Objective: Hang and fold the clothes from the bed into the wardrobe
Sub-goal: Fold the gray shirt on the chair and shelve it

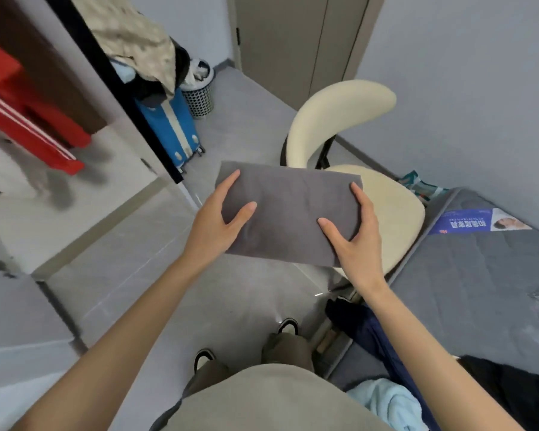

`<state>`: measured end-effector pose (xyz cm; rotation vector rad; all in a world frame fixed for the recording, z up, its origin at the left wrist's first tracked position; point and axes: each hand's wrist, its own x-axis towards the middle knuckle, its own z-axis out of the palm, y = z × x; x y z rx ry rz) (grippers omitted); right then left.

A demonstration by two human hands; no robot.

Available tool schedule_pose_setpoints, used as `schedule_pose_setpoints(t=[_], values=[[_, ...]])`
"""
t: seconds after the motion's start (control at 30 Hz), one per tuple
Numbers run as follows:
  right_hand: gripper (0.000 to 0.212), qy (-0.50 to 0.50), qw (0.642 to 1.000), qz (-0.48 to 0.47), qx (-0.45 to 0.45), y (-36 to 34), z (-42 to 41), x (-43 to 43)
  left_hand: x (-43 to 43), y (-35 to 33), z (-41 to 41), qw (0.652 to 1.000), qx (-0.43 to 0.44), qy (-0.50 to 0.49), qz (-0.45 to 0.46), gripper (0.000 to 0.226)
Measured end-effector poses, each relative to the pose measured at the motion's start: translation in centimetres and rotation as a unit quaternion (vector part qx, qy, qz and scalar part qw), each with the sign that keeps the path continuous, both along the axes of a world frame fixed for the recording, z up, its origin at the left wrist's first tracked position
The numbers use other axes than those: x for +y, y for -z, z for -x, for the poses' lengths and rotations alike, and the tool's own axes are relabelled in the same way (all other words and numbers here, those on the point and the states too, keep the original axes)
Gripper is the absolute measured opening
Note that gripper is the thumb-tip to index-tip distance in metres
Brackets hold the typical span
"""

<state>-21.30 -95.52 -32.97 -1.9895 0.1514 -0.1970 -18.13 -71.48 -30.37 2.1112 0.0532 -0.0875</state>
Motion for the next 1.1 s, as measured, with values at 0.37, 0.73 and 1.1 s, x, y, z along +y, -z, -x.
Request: schedule_pose_setpoints(t=[0.37,0.73,1.1], values=[[0.075,-0.196,0.979,-0.022,-0.055,-6.8,-0.2,24.4,24.5,-7.6,8.5,0.980,-0.064,-0.183,-0.034,0.056],[0.070,-0.320,0.931,-0.046,-0.170,-21.1,-3.9,45.2,44.5,-22.2,9.9,0.944,-0.185,-0.266,-0.058,0.054],[0.068,-0.336,0.884,-0.089,-0.312,-39.2,-17.1,59.4,58.1,-39.3,-1.2,0.889,-0.331,-0.299,-0.104,0.055]])
